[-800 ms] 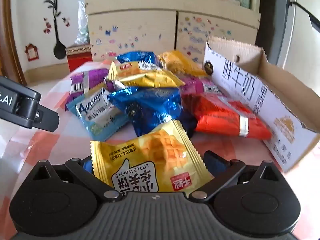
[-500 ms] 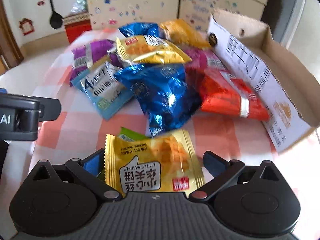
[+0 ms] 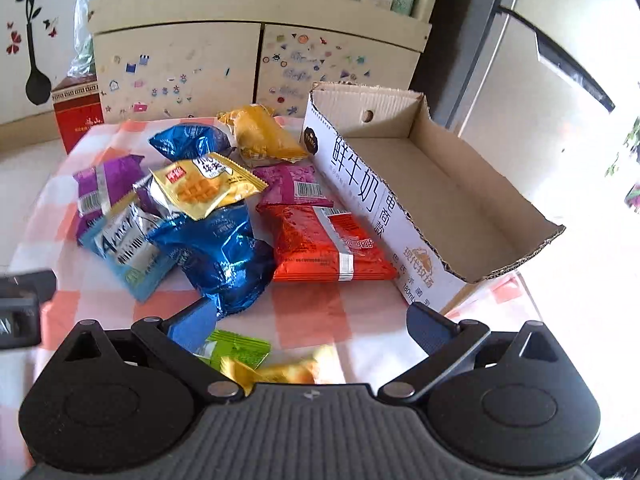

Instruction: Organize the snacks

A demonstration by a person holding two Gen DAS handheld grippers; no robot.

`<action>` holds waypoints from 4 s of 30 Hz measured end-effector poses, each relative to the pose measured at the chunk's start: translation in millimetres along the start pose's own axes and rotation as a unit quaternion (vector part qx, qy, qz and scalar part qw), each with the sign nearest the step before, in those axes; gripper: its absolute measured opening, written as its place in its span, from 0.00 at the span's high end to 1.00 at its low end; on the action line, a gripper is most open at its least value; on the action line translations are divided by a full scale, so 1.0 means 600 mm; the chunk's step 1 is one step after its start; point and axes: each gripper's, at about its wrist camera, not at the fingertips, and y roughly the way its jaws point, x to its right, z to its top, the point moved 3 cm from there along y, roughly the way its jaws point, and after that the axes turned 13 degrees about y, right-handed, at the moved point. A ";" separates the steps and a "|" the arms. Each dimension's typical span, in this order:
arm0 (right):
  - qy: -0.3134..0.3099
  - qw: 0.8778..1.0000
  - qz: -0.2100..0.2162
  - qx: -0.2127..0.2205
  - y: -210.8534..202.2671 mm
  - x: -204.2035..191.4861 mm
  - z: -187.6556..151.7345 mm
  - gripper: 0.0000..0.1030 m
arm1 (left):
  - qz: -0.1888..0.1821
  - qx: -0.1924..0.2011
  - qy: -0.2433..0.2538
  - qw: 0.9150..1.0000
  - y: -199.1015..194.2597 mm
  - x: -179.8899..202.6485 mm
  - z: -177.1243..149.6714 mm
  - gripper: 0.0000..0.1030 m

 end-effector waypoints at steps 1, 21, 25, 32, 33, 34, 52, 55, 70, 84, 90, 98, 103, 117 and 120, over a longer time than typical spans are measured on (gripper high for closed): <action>0.004 1.000 0.002 0.000 -0.004 0.005 0.005 0.00 | -0.003 -0.002 -0.001 1.000 -0.002 -0.001 0.000 0.00; -0.044 0.997 0.010 -0.061 -0.025 -0.004 0.031 0.00 | -0.024 -0.013 0.021 0.999 -0.024 0.011 0.036 0.01; -0.014 0.997 0.019 -0.077 -0.015 0.001 0.029 0.00 | -0.019 -0.020 0.032 0.999 -0.011 0.019 0.037 0.01; -0.018 0.996 0.024 -0.086 -0.012 0.003 0.029 0.00 | -0.023 -0.038 0.024 0.999 0.006 0.019 0.032 0.01; -0.020 0.996 0.024 -0.085 -0.012 0.002 0.029 0.00 | -0.022 -0.039 0.026 0.999 0.007 0.021 0.031 0.01; -0.023 0.996 0.023 -0.084 -0.012 0.001 0.031 0.00 | -0.021 -0.039 0.027 0.999 0.008 0.022 0.031 0.01; -0.068 0.994 0.021 -0.078 -0.006 -0.015 0.026 0.00 | 0.011 -0.029 0.071 0.997 0.010 0.032 0.027 0.01; -0.070 0.994 0.024 -0.077 -0.007 -0.015 0.026 0.00 | 0.013 -0.027 0.074 0.997 0.010 0.032 0.026 0.01; -0.079 0.994 0.028 -0.071 -0.009 -0.019 0.025 0.00 | 0.013 -0.031 0.074 0.997 0.012 0.031 0.023 0.02; -0.083 0.994 0.032 -0.070 -0.009 -0.022 0.023 0.00 | 0.016 -0.033 0.074 0.997 0.013 0.032 0.020 0.02; -0.087 0.993 0.032 -0.069 -0.009 -0.023 0.021 0.00 | 0.017 -0.033 0.074 0.997 0.013 0.032 0.018 0.02; -0.086 0.993 0.031 -0.069 -0.009 -0.023 0.021 0.00 | 0.017 -0.033 0.074 0.997 0.013 0.032 0.018 0.02; -0.086 0.993 0.032 -0.070 -0.009 -0.024 0.021 0.00 | 0.016 -0.034 0.073 0.997 0.014 0.031 0.015 0.02; -0.089 0.992 0.042 -0.075 -0.005 -0.025 0.017 0.00 | 0.015 -0.039 0.069 0.997 0.016 0.030 0.007 0.03; -0.085 0.992 0.049 -0.076 -0.006 -0.022 0.017 0.00 | 0.009 -0.040 0.064 0.997 0.017 0.028 0.008 0.03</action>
